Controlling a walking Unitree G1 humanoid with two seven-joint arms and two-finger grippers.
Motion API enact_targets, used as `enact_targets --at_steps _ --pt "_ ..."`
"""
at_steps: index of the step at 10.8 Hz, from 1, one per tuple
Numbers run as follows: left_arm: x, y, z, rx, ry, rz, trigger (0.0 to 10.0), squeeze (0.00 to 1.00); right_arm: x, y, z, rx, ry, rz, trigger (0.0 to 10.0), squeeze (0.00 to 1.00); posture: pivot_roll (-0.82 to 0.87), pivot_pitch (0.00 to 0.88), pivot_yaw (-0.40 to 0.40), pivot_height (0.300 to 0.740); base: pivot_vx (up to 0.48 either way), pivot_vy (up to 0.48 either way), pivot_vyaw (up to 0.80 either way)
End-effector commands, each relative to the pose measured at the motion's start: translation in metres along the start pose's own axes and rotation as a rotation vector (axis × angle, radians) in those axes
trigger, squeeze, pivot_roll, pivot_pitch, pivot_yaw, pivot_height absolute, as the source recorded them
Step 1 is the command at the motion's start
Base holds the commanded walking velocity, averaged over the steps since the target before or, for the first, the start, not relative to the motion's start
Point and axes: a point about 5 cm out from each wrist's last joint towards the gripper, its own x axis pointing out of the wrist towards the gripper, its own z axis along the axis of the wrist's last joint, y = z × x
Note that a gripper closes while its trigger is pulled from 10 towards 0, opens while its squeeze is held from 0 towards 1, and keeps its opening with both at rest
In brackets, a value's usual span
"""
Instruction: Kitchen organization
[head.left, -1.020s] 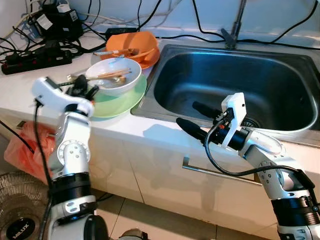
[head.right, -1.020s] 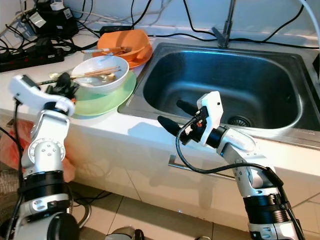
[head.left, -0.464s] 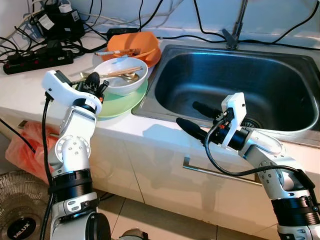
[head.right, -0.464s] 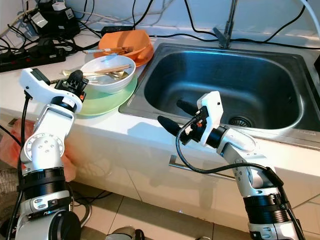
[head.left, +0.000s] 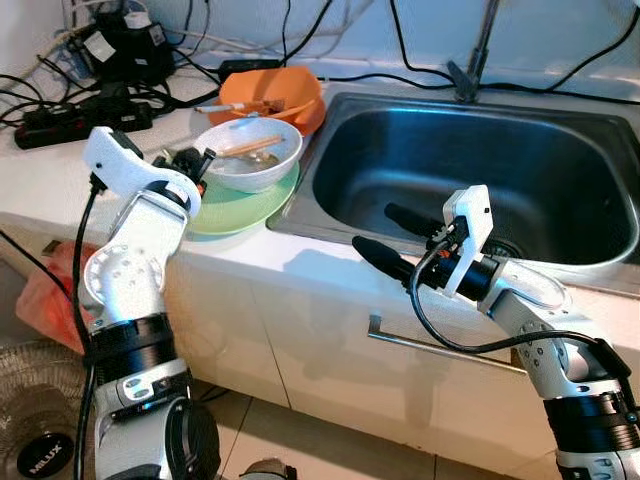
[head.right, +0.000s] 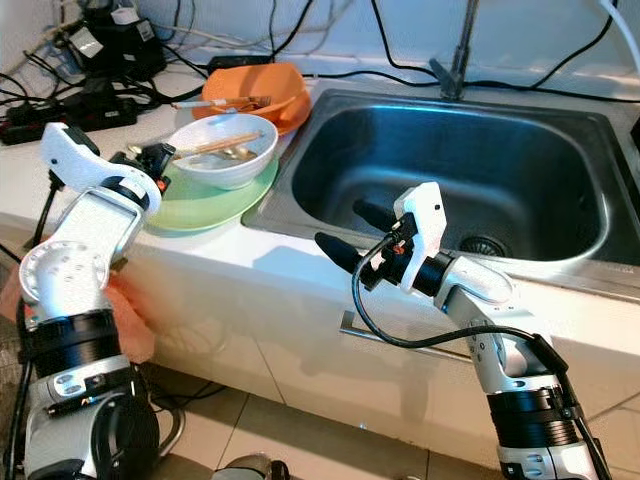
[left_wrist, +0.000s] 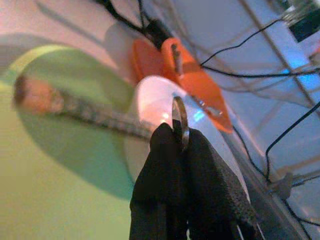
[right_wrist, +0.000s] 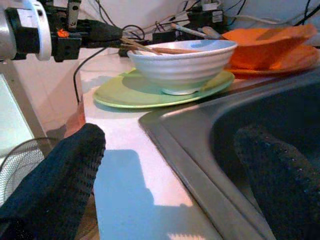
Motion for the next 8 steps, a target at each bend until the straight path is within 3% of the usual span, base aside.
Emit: enact_targets --at_steps 1,3,8 --pt "0.0001 -0.0031 -0.0012 0.021 0.041 0.032 0.0 0.0 0.0016 0.0031 0.0057 -0.027 0.001 0.032 10.0 0.95 0.12 0.034 0.117 0.74 0.0 0.0 0.0" --pt "-0.0021 -0.0043 -0.0008 0.004 0.099 0.059 0.0 0.0 0.0008 0.0021 0.0068 -0.034 0.002 0.035 10.0 0.95 0.13 0.031 0.117 0.74 0.0 0.0 0.0" --pt "-0.0024 -0.0123 0.0015 -0.025 0.23 -0.014 0.0 0.0 0.0015 0.0017 0.0057 -0.036 0.003 0.036 10.0 0.95 0.13 0.031 0.117 0.74 0.0 0.0 0.0"
